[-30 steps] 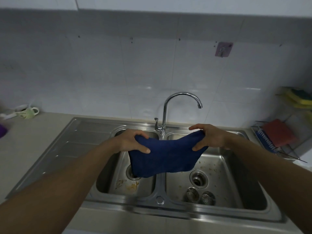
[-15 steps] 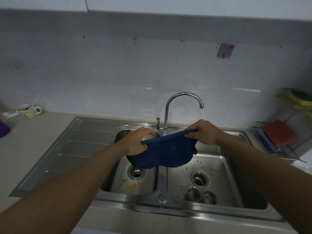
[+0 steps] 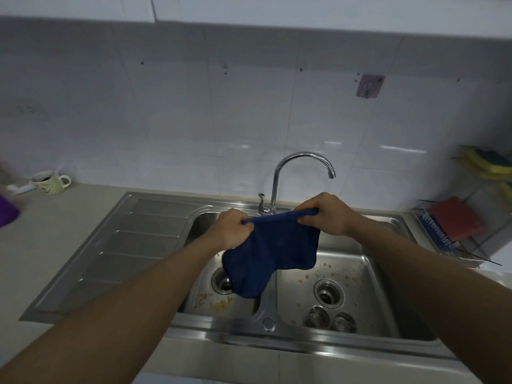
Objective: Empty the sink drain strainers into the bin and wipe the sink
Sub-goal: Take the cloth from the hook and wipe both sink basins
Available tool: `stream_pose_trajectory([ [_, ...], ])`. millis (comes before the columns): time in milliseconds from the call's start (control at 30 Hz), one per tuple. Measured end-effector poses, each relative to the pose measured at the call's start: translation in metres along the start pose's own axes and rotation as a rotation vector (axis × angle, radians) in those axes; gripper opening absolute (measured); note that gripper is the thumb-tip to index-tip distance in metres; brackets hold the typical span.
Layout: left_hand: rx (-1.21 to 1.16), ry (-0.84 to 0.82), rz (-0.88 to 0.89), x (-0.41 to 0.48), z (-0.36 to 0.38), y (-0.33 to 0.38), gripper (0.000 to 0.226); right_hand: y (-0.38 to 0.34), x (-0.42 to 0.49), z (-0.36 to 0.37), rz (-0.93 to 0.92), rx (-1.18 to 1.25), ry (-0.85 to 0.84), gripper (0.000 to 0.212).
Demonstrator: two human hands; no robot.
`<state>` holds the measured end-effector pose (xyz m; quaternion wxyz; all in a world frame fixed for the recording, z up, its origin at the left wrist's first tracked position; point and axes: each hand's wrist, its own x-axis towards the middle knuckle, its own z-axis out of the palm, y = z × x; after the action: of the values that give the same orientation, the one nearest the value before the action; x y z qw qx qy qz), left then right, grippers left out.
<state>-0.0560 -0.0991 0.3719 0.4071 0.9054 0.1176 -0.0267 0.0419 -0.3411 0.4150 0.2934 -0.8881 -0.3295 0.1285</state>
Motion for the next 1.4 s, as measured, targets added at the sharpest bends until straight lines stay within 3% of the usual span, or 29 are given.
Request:
stream_pose_trajectory([
  [67, -0.215, -0.005, -0.105, -0.002, 0.004, 0.01, 0.022, -0.002, 0.0, 0.002, 0.005, -0.019, 0.003, 0.021],
  [200, -0.628, -0.049, -0.216, -0.005, 0.005, 0.027, 0.033, -0.005, -0.001, 0.005, 0.072, 0.014, 0.04, 0.024],
  [300, -0.806, -0.067, -0.222, -0.002, 0.002, 0.033, 0.029, -0.008, -0.001, 0.012, 0.098, 0.063, 0.033, 0.024],
  [400, -0.951, -0.071, -0.226, 0.001, 0.001, 0.036, 0.025, -0.012, 0.001, 0.021, 0.143, 0.092, -0.009, 0.01],
  [500, -0.981, -0.101, -0.224, 0.001, 0.001, 0.035, 0.024, -0.017, 0.001, 0.029, 0.149, 0.069, -0.052, 0.041],
  [600, -0.925, -0.125, -0.22, 0.0, 0.001, 0.033, 0.024, -0.019, 0.002, 0.037, 0.115, -0.055, -0.067, 0.046],
  [767, -0.501, -0.021, -0.245, -0.002, -0.008, 0.018, 0.012, -0.018, 0.016, 0.038, 0.007, -0.19, -0.061, 0.005],
  [933, -0.066, 0.07, -0.144, -0.001, -0.016, 0.006, 0.019, -0.02, 0.027, 0.038, -0.078, -0.229, -0.129, 0.021],
  [1133, 0.032, 0.109, -0.106, 0.006, -0.019, 0.0, 0.019, -0.013, 0.039, 0.04, -0.131, -0.166, -0.166, 0.031],
  [1400, 0.255, 0.075, -0.062, 0.02, -0.033, -0.008, 0.008, -0.009, 0.077, 0.04, -0.143, -0.165, -0.208, 0.017],
])
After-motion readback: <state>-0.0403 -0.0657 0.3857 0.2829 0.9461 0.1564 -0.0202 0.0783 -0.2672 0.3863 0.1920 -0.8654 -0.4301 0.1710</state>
